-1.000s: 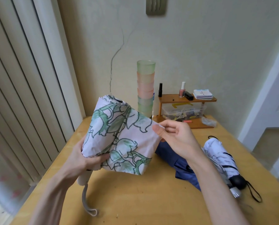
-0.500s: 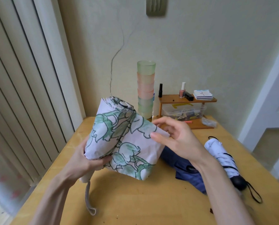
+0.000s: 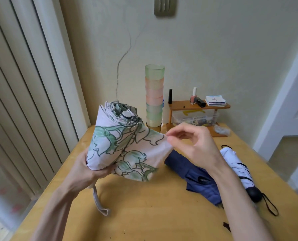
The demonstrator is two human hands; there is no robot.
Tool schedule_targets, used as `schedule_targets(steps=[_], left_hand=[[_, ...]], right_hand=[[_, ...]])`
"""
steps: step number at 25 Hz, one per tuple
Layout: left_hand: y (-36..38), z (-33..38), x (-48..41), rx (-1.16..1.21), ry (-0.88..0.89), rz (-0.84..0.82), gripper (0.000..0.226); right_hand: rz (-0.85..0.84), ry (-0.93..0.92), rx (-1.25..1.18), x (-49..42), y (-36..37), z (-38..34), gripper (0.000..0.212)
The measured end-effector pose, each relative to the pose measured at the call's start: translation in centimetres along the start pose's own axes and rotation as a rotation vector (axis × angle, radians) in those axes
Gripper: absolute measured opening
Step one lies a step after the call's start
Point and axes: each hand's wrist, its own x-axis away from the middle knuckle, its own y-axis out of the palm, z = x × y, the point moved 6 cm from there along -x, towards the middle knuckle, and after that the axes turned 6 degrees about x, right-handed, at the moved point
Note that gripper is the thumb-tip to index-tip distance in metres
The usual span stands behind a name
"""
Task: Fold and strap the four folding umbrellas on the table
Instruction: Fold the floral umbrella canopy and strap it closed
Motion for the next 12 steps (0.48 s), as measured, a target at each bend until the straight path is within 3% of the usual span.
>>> schedule_targets(steps=[2,7,12], left_hand=[[0.0,-0.1,-0.1,-0.007,0.003,-0.017,0.059],[1.4,0.1,0.0,-0.072,0.018,-0.091,0.052],[1.5,0.1,0.1,-0.022,0.001,-0.025,0.055]], right_hand=[[-0.011,0.088,-0.191,0.0,-0.1,-0.1,0.014],[-0.218,0.079,0.091,0.2,2.0,-0.4,0.015],[0.042,0.018,0.226,-0.2,0.5,-0.6,0.008]])
